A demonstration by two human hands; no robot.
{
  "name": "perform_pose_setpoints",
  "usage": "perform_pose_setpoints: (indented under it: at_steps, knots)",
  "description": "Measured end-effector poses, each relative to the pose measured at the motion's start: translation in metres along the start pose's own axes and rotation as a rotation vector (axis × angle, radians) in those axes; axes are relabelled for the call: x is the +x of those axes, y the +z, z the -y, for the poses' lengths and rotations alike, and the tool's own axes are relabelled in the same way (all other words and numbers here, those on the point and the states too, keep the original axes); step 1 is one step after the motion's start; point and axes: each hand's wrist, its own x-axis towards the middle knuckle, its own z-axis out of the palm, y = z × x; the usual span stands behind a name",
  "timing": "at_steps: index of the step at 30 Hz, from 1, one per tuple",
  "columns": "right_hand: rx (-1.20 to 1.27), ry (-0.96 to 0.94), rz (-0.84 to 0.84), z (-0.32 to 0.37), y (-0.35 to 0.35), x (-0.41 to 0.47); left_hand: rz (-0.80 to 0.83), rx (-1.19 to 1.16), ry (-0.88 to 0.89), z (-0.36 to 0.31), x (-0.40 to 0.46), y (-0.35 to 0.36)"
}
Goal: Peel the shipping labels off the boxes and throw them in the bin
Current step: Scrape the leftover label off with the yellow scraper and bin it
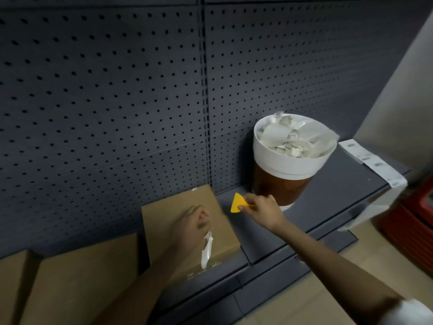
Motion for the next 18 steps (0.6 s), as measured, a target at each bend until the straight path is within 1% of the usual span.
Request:
perform_pose_setpoints:
  at_steps: [4,13,15,18]
  knots:
    - [0.028,-0.043,0.045,0.018,0.021,0.008,-0.025,-0.021,-0.031,0.008,-0.020,-0.002]
    - [0.029,-0.069,0.165,0.042,0.050,-0.002,0.010,0.015,-0.143,0.010,-0.055,0.012]
    - [0.029,-0.068,0.173,0.042,0.051,-0.005,0.025,0.057,-0.143,0.010,-0.055,0.018]
    - [0.025,-0.071,0.180,0.040,0.046,-0.008,0.006,0.118,-0.140,0.007,-0.052,0.024]
